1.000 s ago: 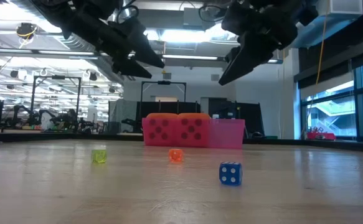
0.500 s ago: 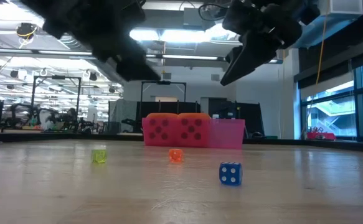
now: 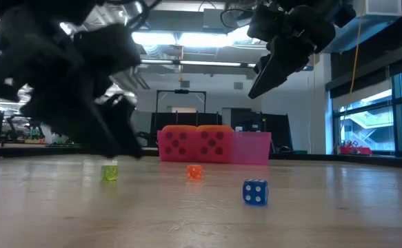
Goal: Pick & Place Dice
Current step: Put the small green dice into the red container
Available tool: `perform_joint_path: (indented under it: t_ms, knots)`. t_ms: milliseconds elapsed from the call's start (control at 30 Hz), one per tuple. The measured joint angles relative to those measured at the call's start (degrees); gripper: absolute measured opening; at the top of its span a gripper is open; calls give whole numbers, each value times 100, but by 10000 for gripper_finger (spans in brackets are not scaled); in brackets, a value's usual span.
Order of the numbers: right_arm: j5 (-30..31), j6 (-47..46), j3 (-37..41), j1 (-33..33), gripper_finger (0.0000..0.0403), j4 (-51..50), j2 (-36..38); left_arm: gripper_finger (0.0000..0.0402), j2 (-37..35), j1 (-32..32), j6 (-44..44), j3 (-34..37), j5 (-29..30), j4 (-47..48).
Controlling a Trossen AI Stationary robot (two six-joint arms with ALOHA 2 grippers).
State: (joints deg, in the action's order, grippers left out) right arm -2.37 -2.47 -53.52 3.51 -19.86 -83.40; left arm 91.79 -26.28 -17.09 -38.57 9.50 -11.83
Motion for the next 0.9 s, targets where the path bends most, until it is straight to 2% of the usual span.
perform_joint_path:
  t_ms: [200, 300, 900]
  knots:
    - [0, -291, 0, 0, 187, 7, 0, 319, 400, -8, -167, -12, -202, -60]
    - [0, -325, 0, 0, 187, 7, 0, 302, 475, -33, -137, -17, -63, -49]
    - [0, -106, 0, 0, 187, 7, 0, 133, 260, -142, -480, -11, -109, 436]
